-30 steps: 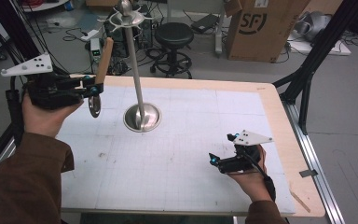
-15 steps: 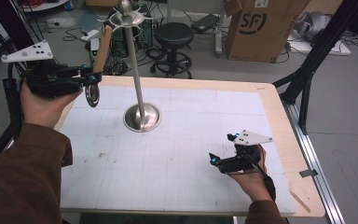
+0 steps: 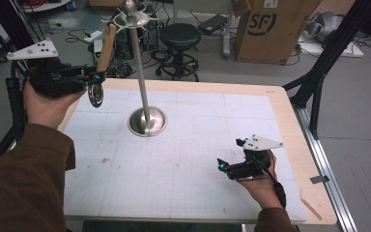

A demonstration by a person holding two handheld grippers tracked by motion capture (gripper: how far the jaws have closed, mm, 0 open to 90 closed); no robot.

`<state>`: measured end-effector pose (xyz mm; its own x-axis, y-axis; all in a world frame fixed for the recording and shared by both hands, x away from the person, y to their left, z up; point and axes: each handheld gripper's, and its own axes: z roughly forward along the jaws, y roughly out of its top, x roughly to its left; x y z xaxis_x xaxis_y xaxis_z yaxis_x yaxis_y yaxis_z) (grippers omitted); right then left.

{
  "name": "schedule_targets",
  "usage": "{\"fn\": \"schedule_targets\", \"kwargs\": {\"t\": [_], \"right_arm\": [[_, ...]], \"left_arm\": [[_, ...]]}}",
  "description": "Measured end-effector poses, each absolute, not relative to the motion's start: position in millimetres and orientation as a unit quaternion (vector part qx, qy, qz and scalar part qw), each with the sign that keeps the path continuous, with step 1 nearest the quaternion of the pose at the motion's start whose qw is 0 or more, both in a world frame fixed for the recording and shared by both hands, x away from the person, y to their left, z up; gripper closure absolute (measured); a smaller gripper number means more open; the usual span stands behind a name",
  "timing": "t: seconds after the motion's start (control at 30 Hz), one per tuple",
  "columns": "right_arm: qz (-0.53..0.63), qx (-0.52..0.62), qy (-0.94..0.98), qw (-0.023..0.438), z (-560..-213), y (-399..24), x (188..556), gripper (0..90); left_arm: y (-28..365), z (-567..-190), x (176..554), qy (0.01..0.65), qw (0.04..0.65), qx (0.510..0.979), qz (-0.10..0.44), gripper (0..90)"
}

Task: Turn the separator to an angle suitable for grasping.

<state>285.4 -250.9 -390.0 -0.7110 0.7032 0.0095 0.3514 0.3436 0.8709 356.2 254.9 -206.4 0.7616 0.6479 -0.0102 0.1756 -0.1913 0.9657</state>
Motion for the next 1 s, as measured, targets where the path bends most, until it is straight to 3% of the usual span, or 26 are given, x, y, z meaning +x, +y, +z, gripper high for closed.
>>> {"fn": "schedule_targets", "kwargs": {"t": [1.0], "right_arm": [[0.472,0.332,0.795,0.188,-389.5,-252.9,285.5,0.8]], "left_arm": [[234.4,-209.4,369.5,0.29,0.539,0.757,0.227,69.1]]}}
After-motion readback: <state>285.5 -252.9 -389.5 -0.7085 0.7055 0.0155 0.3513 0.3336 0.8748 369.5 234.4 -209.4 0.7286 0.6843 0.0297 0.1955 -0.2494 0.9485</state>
